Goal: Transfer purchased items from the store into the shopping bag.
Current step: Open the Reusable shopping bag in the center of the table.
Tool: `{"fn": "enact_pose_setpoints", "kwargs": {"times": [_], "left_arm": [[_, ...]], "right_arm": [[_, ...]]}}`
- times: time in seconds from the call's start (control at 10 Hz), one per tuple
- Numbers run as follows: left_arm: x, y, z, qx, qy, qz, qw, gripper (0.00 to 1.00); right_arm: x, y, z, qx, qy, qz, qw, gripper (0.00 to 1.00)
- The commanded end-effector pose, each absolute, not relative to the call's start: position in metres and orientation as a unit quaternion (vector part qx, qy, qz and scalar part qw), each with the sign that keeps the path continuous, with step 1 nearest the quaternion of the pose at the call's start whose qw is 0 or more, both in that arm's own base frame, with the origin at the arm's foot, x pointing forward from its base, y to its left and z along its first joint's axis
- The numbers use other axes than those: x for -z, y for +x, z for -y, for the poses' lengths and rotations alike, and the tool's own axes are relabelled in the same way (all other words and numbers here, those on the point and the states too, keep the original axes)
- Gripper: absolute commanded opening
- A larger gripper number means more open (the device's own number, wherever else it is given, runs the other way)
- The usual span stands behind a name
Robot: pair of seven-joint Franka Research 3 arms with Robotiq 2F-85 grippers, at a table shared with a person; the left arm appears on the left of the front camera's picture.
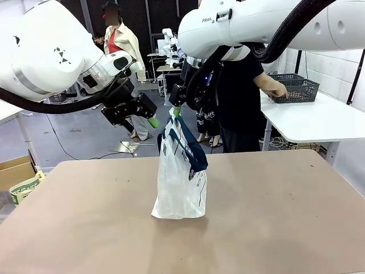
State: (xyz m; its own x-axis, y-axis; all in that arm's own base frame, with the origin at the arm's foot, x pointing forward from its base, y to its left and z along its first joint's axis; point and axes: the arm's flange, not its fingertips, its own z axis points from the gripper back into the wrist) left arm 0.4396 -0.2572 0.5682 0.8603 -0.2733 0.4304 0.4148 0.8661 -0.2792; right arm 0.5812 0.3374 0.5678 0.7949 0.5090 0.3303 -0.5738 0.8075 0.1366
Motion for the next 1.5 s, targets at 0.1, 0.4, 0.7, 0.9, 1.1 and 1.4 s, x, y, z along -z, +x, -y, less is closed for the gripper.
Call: {"fn": "enact_pose_setpoints", "kwargs": {"times": [0.1,0.4,0.7,0.9,1.1,1.4], "left_arm": [[-0.568,0.438,0.259,0.187,-0.2,0.178,0.945,1.0],[-0.568,0.44,0.263,0.188,-0.207,0.174,0.944,1.0],[-0.565,0.439,0.269,0.2,-0.211,0.167,0.942,1.0],[-0.561,0.439,0.271,0.202,-0.211,0.161,0.943,1.0],[-0.555,0.438,0.275,0.211,-0.21,0.152,0.942,1.0],[-0.545,0.439,0.28,0.216,-0.205,0.141,0.944,1.0]], "right_arm": [[-0.565,0.586,-0.344,-0.267,0.136,0.142,0.944,1.0],[-0.556,0.582,-0.35,-0.274,0.142,0.129,0.942,1.0],[-0.549,0.579,-0.349,-0.275,0.142,0.119,0.943,1.0],[-0.544,0.574,-0.348,-0.28,0.126,0.112,0.945,1.0],[-0.54,0.573,-0.342,-0.275,0.117,0.11,0.948,1.0],[-0.545,0.574,-0.342,-0.274,0.127,0.118,0.946,1.0]]}}
